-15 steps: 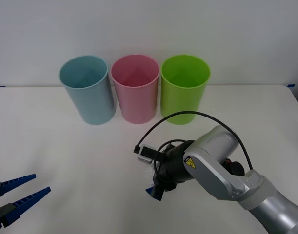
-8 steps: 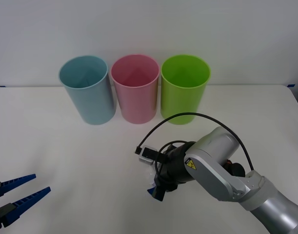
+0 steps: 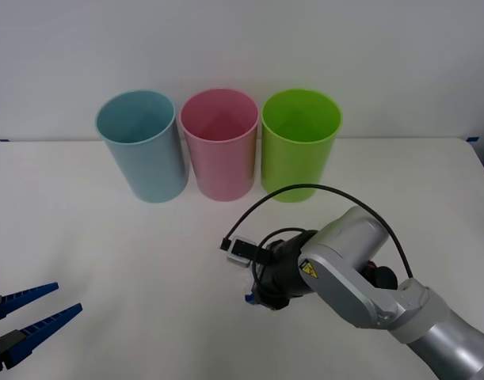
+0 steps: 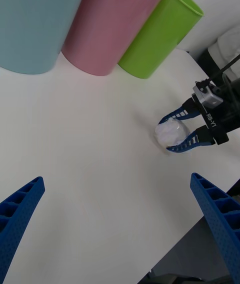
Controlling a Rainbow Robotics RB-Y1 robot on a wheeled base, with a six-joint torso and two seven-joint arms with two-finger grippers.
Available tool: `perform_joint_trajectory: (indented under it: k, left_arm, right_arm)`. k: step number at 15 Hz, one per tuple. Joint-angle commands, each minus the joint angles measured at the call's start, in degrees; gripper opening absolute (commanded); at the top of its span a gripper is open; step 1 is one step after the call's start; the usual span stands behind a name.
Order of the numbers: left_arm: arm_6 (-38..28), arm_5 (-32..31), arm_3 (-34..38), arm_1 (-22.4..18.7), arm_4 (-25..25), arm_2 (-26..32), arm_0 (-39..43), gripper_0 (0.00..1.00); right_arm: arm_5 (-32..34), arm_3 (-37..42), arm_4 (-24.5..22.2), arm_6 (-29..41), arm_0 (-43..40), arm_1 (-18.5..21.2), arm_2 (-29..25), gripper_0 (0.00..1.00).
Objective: Put cans in the blue bin and PET bottles in the pink bin and trash in the green bin.
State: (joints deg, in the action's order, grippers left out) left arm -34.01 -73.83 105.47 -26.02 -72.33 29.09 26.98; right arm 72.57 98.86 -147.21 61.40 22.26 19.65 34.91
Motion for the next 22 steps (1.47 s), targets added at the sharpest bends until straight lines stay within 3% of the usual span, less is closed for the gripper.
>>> perform_joint_trajectory:
  k: [1, 6, 12, 14, 22]
  left_arm:
    - [0.0, 0.0, 0.0, 0.0, 0.0, 0.0, 0.0, 1.0]
    - [0.0, 0.0, 0.0, 0.0, 0.0, 0.0, 0.0, 1.0]
    - [0.0, 0.0, 0.0, 0.0, 0.0, 0.0, 0.0, 1.0]
    - [0.0, 0.0, 0.0, 0.0, 0.0, 0.0, 0.0, 1.0]
    - [0.0, 0.0, 0.0, 0.0, 0.0, 0.0, 0.0, 1.0]
  right_arm:
    - [-0.6, 0.0, -0.8, 0.4, 0.1, 0.4, 0.8, 0.0]
    - [-1.2, 0.4, -1.3, 0.5, 0.1, 0.6, 1.4, 0.0]
    - [-2.3, 10.8, 1.1, 1.4, -4.6, 6.3, -3.3, 0.0]
    - [-3.4, 14.6, 6.3, 1.0, -8.5, 8.2, -7.7, 0.0]
    - [-4.6, 22.1, 25.0, -3.6, -19.4, 9.2, -26.4, 0.0]
